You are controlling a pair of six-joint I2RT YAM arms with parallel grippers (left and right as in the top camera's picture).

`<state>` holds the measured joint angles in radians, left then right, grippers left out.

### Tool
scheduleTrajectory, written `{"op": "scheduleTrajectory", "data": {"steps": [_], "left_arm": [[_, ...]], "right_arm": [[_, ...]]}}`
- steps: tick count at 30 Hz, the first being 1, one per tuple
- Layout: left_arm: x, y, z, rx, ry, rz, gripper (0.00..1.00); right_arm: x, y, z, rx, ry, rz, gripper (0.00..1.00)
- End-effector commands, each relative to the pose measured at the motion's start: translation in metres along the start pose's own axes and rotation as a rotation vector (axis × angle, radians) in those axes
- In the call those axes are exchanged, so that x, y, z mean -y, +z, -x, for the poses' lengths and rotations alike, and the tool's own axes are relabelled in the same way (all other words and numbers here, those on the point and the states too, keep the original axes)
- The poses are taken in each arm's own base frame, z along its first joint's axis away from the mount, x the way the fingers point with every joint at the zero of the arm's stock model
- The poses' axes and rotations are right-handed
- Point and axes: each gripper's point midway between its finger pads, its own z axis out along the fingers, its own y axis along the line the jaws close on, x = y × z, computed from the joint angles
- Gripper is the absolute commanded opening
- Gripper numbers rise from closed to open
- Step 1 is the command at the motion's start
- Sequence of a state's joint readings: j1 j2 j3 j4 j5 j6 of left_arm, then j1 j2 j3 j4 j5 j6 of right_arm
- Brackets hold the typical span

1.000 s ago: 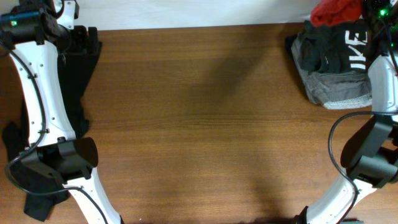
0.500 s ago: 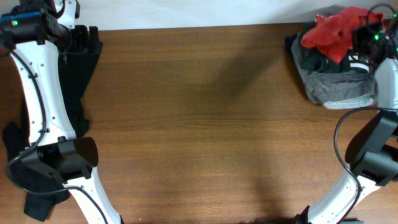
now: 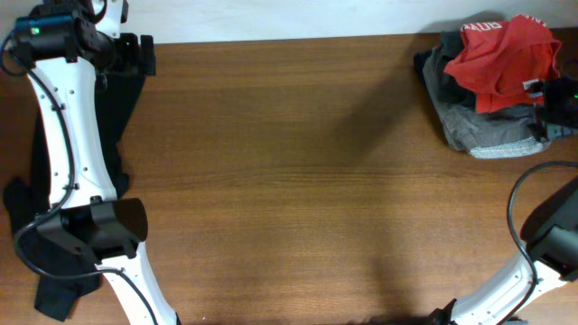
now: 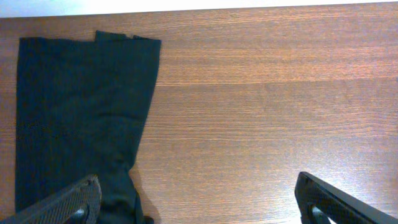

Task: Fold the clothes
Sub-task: 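Lower the bundle onto the grey bag and open the right gripper, then press the right gripper down on the bundle atop the grey bag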

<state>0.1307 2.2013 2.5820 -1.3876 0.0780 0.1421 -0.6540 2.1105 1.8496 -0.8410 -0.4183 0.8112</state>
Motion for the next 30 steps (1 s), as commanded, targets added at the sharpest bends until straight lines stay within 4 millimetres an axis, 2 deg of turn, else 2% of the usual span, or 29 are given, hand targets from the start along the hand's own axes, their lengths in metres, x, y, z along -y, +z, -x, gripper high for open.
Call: {"op": "scheduleTrajectory", "data": {"steps": [1,5,8,11,13,16,18,21,22,26,28,30], "left_arm": [[0.002,0.006,-0.001,-0.007,0.008,-0.013,0.99],[0.001,0.006,0.0,-0.005,0.008,-0.012,0.99],[0.001,0.006,0.001,-0.002,0.009,-0.012,0.99],[0.001,0.006,0.003,0.007,0.01,-0.01,0.99],[0.001,0.006,0.005,0.015,0.01,-0.009,0.99],[0.001,0.006,0.006,0.022,0.011,-0.008,0.99],[0.001,0.006,0.007,0.023,0.011,-0.008,0.99],[0.0,0.006,0.007,0.024,0.011,-0.008,0.99],[0.0,0.006,0.007,0.025,0.011,-0.008,0.99],[0.001,0.006,0.007,0.024,0.011,-0.008,0.99],[0.0,0.006,0.007,0.024,0.011,-0.008,0.99],[0.0,0.006,0.007,0.025,0.011,-0.008,0.99]], "right_arm": [[-0.024,-0.04,-0.003,-0.024,-0.192,0.129,0.78],[-0.035,-0.07,-0.015,-0.046,-0.409,0.219,0.76],[-0.054,-0.088,-0.018,0.019,-0.656,0.269,0.76],[-0.076,-0.088,-0.012,0.138,-0.868,0.255,0.73],[-0.089,-0.08,0.001,0.249,-0.944,0.182,0.74],[-0.115,-0.069,0.017,0.42,-1.052,0.092,0.8],[-0.137,-0.059,0.018,0.508,-1.149,0.078,0.85],[-0.166,-0.04,0.013,0.61,-1.262,0.082,1.0],[-0.172,-0.034,0.014,0.642,-1.266,0.075,0.99],[-0.181,-0.007,0.024,0.714,-1.245,0.082,0.99],[-0.177,0.013,0.03,0.719,-1.215,0.092,0.99],[-0.165,0.035,0.039,0.702,-1.176,0.087,0.99]]}}
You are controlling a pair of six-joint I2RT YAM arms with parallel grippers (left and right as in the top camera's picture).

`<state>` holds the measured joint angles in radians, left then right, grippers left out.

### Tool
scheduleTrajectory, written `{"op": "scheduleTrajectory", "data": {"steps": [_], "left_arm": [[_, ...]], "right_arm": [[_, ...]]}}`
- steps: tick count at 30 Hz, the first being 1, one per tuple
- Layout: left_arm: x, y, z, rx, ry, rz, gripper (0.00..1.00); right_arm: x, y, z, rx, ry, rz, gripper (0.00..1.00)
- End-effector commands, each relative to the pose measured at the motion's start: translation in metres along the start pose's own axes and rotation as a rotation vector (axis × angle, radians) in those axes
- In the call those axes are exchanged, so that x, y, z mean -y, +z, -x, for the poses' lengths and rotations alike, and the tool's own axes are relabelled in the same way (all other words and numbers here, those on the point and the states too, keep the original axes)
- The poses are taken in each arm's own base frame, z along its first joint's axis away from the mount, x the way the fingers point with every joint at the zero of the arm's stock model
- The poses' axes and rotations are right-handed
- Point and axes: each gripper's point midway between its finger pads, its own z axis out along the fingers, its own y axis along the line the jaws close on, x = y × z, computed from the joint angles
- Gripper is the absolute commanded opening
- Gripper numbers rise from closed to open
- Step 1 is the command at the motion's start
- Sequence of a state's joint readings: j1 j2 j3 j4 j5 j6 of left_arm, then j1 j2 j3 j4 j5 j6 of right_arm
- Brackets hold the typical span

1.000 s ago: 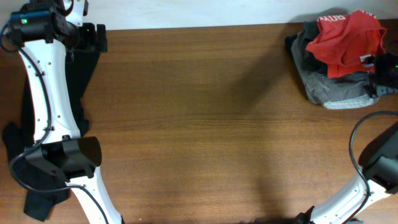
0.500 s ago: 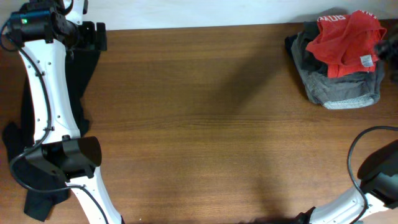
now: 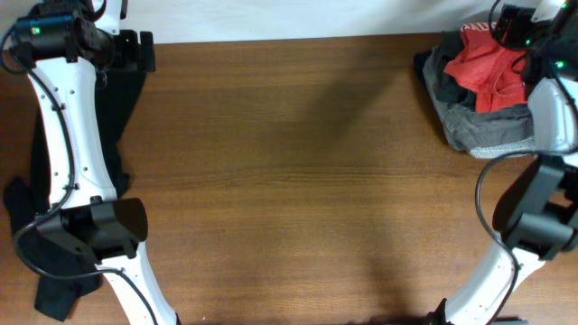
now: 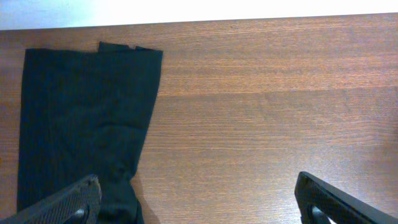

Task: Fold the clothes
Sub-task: 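Press the right gripper down on the bundle atop the grey bag, then raise the right gripper off the shirt and withdraw it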

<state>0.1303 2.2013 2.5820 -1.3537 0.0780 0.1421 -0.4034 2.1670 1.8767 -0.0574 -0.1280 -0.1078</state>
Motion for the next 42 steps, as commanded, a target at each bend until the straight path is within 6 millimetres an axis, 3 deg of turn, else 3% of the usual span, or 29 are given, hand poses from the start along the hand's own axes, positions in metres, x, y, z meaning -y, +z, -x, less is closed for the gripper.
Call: {"op": "scheduleTrajectory", "data": {"steps": [1,5,9,11,13,16,20,24,27,31,35,38,42], "left_arm": [[0.001,0.007,-0.001,-0.008,0.008,-0.013,0.99],[0.001,0.007,-0.001,-0.006,0.008,-0.012,0.99],[0.001,0.007,0.0,-0.004,0.008,-0.011,0.99],[0.001,0.007,0.0,-0.004,0.008,-0.011,0.99],[0.001,0.008,0.0,-0.005,0.008,-0.011,0.99],[0.001,0.008,0.0,-0.006,0.008,-0.011,0.99],[0.001,0.008,-0.002,-0.01,0.008,-0.012,0.99],[0.001,0.008,-0.003,-0.017,0.007,-0.013,0.99],[0.001,0.008,-0.003,-0.017,0.007,-0.013,0.99],[0.001,0.008,-0.003,-0.017,0.007,-0.013,0.99],[0.001,0.008,-0.003,-0.017,0.007,-0.013,0.99],[0.001,0.008,-0.003,-0.017,0.007,-0.013,0.99],[0.001,0.008,-0.003,-0.017,0.007,-0.013,0.99]], "right_arm": [[0.027,0.028,-0.049,-0.07,0.066,-0.081,0.99],[0.032,0.052,-0.124,-0.206,0.166,-0.077,0.99],[0.013,0.067,-0.211,-0.387,0.202,-0.001,0.99],[0.005,0.068,-0.244,-0.462,0.218,0.024,0.99],[0.001,0.066,-0.264,-0.516,0.228,0.032,0.99],[0.001,0.064,-0.263,-0.526,0.23,0.033,0.99],[0.006,0.055,-0.219,-0.463,0.223,0.035,0.99],[0.013,0.029,-0.122,-0.315,0.197,0.027,0.99],[0.016,-0.006,-0.044,-0.188,0.174,0.02,0.99],[0.015,-0.082,0.065,0.007,0.139,0.015,0.99],[0.003,-0.172,0.147,0.179,0.105,0.041,0.99],[-0.005,-0.24,0.195,0.313,0.075,0.043,0.99],[-0.012,-0.311,0.232,0.442,0.048,0.036,0.99]]}}
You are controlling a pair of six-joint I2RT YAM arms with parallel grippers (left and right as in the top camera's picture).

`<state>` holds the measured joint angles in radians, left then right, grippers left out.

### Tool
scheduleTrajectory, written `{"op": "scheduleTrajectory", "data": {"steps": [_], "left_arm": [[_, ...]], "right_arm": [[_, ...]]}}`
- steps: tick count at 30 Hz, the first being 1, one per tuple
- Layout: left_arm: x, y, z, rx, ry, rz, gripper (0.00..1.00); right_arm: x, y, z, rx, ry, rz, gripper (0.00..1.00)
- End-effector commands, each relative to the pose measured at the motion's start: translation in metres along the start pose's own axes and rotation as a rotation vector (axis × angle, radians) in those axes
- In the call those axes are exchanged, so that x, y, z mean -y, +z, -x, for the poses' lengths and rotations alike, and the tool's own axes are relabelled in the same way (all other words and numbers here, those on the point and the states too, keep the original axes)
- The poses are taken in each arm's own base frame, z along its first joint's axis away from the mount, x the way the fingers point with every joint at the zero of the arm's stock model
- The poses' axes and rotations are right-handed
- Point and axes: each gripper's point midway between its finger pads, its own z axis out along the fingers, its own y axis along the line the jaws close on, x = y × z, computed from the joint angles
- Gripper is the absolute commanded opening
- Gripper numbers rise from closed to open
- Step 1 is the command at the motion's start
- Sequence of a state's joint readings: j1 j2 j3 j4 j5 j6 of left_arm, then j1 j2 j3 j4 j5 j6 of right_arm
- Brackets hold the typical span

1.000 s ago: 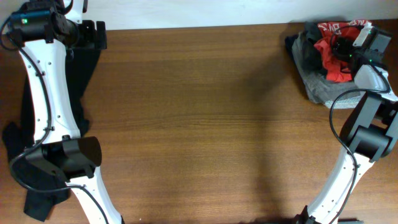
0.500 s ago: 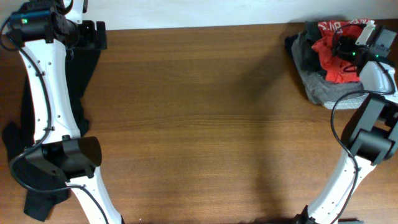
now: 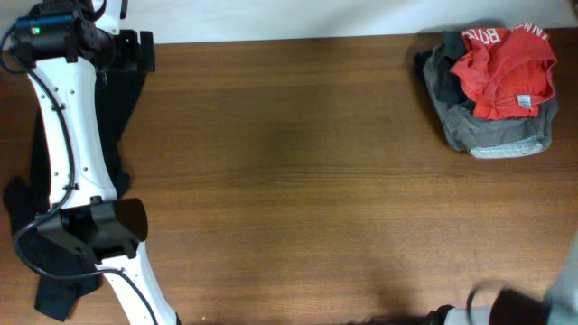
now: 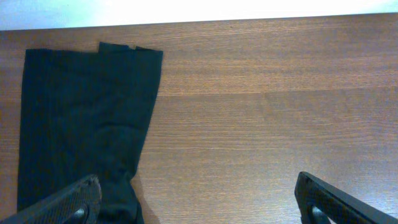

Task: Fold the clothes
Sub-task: 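Raise the right gripper off the shirt and withdraw it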

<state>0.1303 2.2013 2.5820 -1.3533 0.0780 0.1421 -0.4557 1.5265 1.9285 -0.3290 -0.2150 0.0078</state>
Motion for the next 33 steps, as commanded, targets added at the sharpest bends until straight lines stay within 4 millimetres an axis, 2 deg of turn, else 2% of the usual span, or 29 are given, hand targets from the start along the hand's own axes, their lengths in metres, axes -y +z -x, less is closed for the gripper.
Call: {"op": "scheduleTrajectory", "data": {"steps": [1,6,11,18,20,22,25,30,33], "left_arm": [[0.001,0.008,-0.003,-0.017,0.007,-0.013,0.99],[0.001,0.008,-0.003,-0.017,0.007,-0.013,0.99],[0.001,0.008,-0.003,-0.017,0.007,-0.013,0.99],[0.001,0.008,-0.003,-0.017,0.007,-0.013,0.99],[0.001,0.008,-0.003,-0.017,0.007,-0.013,0.99],[0.001,0.008,-0.003,-0.017,0.007,-0.013,0.99],[0.001,0.008,-0.003,-0.017,0.007,-0.013,0.99],[0.001,0.008,-0.003,-0.017,0.007,-0.013,0.99],[0.001,0.008,-0.003,-0.017,0.007,-0.013,0.99]], "right_arm": [[-0.012,-0.028,0.025,0.05,-0.003,0.023,0.99],[-0.02,-0.066,0.062,0.136,-0.022,0.024,0.99],[-0.022,-0.074,0.068,0.151,-0.026,0.024,0.99],[-0.018,-0.068,0.031,0.007,0.007,0.014,0.99],[-0.018,-0.064,0.01,-0.073,0.025,0.014,0.99],[-0.021,-0.064,-0.02,-0.19,0.051,0.02,0.99],[-0.034,-0.078,-0.047,-0.308,0.069,0.035,0.99],[-0.065,-0.091,-0.061,-0.329,0.007,0.063,0.99],[-0.092,-0.097,-0.07,-0.295,-0.085,0.142,0.99]]}}
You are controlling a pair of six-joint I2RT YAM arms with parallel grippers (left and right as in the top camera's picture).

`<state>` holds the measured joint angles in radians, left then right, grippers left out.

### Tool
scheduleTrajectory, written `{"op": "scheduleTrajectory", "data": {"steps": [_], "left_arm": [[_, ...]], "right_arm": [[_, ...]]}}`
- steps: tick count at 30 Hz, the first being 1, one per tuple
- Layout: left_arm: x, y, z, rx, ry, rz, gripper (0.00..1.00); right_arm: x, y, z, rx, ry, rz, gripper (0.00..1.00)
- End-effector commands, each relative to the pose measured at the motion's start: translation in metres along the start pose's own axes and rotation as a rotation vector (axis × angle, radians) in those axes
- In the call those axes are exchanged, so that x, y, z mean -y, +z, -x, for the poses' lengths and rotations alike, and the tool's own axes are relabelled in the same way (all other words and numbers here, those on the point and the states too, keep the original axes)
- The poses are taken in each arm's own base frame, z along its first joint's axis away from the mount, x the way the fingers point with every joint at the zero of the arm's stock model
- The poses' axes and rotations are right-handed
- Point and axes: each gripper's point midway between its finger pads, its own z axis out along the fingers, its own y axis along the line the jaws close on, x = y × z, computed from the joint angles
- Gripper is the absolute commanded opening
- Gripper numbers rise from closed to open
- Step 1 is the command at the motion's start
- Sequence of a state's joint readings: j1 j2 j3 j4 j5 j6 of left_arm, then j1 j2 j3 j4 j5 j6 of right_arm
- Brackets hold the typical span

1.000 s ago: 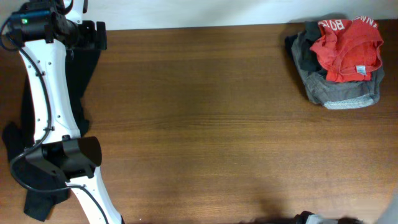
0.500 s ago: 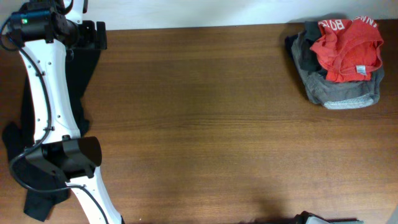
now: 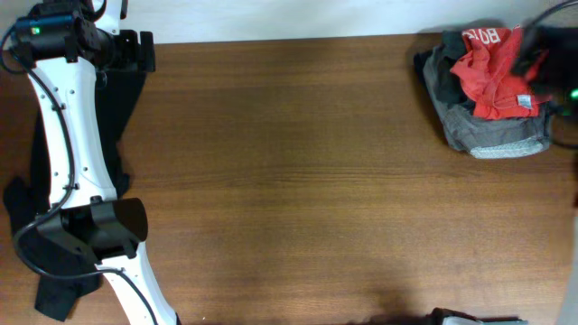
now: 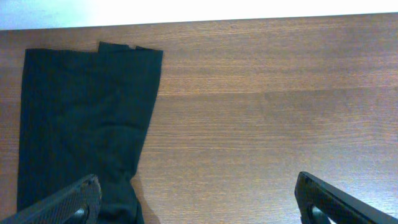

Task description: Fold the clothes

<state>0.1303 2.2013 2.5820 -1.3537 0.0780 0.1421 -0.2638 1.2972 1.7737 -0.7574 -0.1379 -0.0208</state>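
A long black garment [image 4: 81, 118] lies flat on the wooden table at the far left, its straight end near the back edge. In the overhead view it [image 3: 126, 99] is mostly hidden under my left arm. My left gripper [image 4: 199, 202] hovers above it, wide open and empty, one finger over the cloth and the other over bare wood. A red garment [image 3: 492, 77] tops a grey one [image 3: 488, 135] in a pile at the back right. A dark blur of my right arm [image 3: 549, 56] overlaps the pile's right side. Its gripper cannot be made out.
The table's back edge [image 4: 249, 18] meets a white surface just beyond the black garment. Bare wood [image 3: 298, 171] stretches between the two lots of clothing. The left arm's base joint [image 3: 95, 226] stands at the front left, over more black cloth.
My right arm, then only a blur at the table's front right corner, now shows as a dark blur at the pile's right side. The left gripper and black garment are unchanged.
First my right arm sat at the pile's right edge. Then it stood over the pile with its wrist at the back edge. Later it was away from the pile, with the red garment lying slightly more spread. Now it is back beside it. The left gripper stayed open.
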Motion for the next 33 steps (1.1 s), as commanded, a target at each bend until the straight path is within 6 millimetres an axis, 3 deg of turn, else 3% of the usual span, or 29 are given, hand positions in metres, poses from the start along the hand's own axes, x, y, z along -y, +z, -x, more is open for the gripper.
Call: {"op": "scheduleTrajectory", "data": {"steps": [1,5,8,19,23,27,33], "left_arm": [[0.001,0.008,-0.003,-0.017,0.007,-0.013,0.99],[0.001,0.008,-0.003,-0.017,0.007,-0.013,0.99],[0.001,0.008,-0.003,-0.017,0.007,-0.013,0.99],[0.001,0.008,-0.003,-0.017,0.007,-0.013,0.99],[0.001,0.008,-0.003,-0.017,0.007,-0.013,0.99],[0.001,0.008,-0.003,-0.017,0.007,-0.013,0.99],[0.001,0.008,-0.003,-0.017,0.007,-0.012,0.99]], "right_arm": [[-0.024,-0.015,-0.005,0.066,-0.127,0.023,0.99],[-0.037,-0.016,-0.027,0.128,-0.142,0.068,0.99],[-0.039,-0.018,-0.06,0.133,-0.143,0.082,0.99],[-0.039,-0.033,-0.222,0.082,-0.139,0.095,0.99],[-0.042,-0.035,-0.268,0.102,-0.141,0.112,0.99],[-0.044,-0.037,-0.297,0.101,-0.135,0.119,0.99],[-0.054,-0.039,-0.317,0.114,-0.146,0.16,0.99]]}}
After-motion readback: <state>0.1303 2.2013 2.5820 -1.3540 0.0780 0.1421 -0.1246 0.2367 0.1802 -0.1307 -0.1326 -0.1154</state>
